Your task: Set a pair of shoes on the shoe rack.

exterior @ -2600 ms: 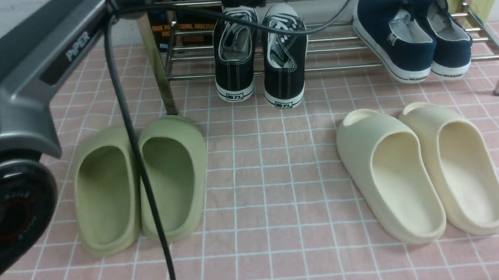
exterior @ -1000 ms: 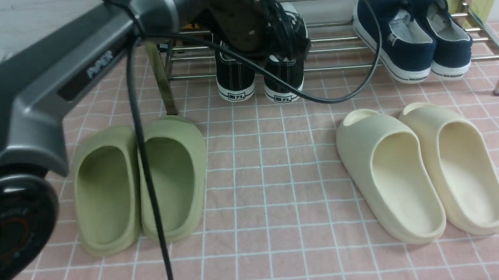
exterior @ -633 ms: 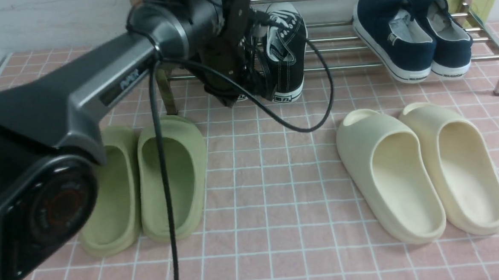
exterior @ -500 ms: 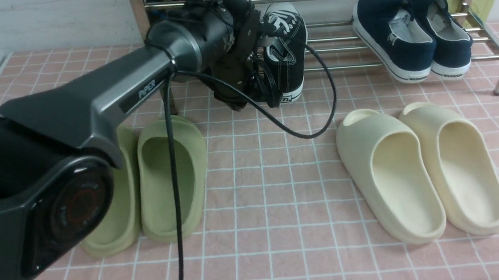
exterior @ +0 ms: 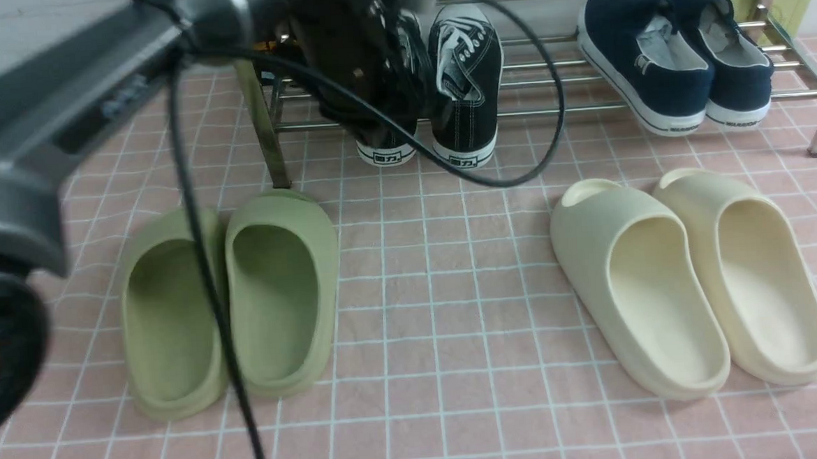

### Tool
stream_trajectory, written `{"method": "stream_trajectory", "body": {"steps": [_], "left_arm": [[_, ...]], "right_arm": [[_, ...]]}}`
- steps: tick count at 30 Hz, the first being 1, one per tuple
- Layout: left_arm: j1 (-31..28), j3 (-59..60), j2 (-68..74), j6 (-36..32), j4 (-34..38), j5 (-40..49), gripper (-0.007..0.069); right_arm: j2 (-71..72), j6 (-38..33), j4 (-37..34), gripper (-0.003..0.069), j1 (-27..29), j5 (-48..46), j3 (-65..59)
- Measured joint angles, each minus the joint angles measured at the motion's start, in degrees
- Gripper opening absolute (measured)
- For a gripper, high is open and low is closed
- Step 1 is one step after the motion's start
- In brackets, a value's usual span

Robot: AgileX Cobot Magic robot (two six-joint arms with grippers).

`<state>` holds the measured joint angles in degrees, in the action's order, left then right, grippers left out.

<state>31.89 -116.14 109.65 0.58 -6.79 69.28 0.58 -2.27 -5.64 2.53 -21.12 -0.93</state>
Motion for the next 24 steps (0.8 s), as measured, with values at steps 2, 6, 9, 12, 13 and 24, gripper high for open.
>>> {"method": "stream_trajectory", "body": {"steps": [2,6,9,12,13,24], "left_arm": [[0.0,0.17,-6.7,-1.59,1.43,1.16,0.0022],[0.0,9.18,-23.72,-2.82,3.66,-3.7,0.0022],[0.0,22.42,-35.99,-2.81,3.61,-13.17,0.0024],[0.0,41.49,-49.12,-2.31,2.56,-26.57,0.0027],[0.0,42.95,-51.2,-2.03,2.43,-28.82,0.0027],[0.0,96.6,-103.78,16.4,-1.43,-56.32,0.0027]], "right_arm": [[0.0,0.0,0.0,0.024,0.0,0.0,0.0],[0.0,0.0,0.0,0.024,0.0,0.0,0.0],[0.0,0.0,0.0,0.024,0.0,0.0,0.0],[0.0,0.0,0.0,0.024,0.0,0.0,0.0],[0.0,0.0,0.0,0.024,0.0,0.0,0.0],[0.0,0.0,0.0,0.024,0.0,0.0,0.0]]}}
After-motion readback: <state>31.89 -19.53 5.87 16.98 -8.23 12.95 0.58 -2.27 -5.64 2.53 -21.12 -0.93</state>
